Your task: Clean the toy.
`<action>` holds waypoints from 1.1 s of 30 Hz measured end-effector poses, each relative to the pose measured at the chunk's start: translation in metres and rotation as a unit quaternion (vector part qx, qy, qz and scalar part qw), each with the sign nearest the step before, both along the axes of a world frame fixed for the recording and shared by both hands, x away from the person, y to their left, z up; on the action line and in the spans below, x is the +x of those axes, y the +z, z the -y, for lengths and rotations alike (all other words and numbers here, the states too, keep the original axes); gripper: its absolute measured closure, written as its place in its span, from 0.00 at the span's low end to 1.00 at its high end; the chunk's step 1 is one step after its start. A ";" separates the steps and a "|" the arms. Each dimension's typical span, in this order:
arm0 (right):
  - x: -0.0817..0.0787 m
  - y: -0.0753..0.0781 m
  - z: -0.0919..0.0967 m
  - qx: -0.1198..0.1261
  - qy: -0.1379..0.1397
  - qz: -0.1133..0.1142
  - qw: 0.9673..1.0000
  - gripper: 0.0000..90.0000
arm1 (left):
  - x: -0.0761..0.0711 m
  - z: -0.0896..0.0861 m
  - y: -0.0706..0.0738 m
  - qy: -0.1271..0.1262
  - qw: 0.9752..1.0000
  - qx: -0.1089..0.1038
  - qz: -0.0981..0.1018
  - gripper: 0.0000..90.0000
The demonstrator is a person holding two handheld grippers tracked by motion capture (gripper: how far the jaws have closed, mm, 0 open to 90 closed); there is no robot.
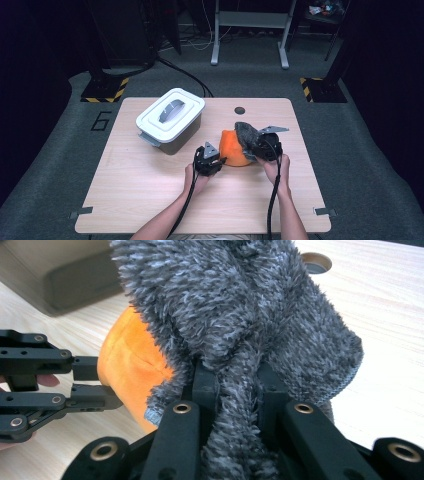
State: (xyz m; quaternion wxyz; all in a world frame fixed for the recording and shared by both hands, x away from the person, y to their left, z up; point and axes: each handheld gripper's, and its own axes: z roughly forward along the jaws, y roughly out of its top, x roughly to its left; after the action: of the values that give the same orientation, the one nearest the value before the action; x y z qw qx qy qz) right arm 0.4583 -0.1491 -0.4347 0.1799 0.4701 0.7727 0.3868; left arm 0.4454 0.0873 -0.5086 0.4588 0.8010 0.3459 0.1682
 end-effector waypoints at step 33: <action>-0.017 0.010 -0.041 -0.050 0.038 0.043 0.997 0.84 | -0.010 0.005 0.012 -0.015 0.999 -0.038 -0.029 0.84</action>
State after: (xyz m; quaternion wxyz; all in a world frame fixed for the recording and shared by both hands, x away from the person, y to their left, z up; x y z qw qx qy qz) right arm 0.4416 -0.1079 -0.4245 0.2214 0.4133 0.8003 0.3737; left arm 0.4354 0.0827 -0.4968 0.4814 0.7922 0.3535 0.1250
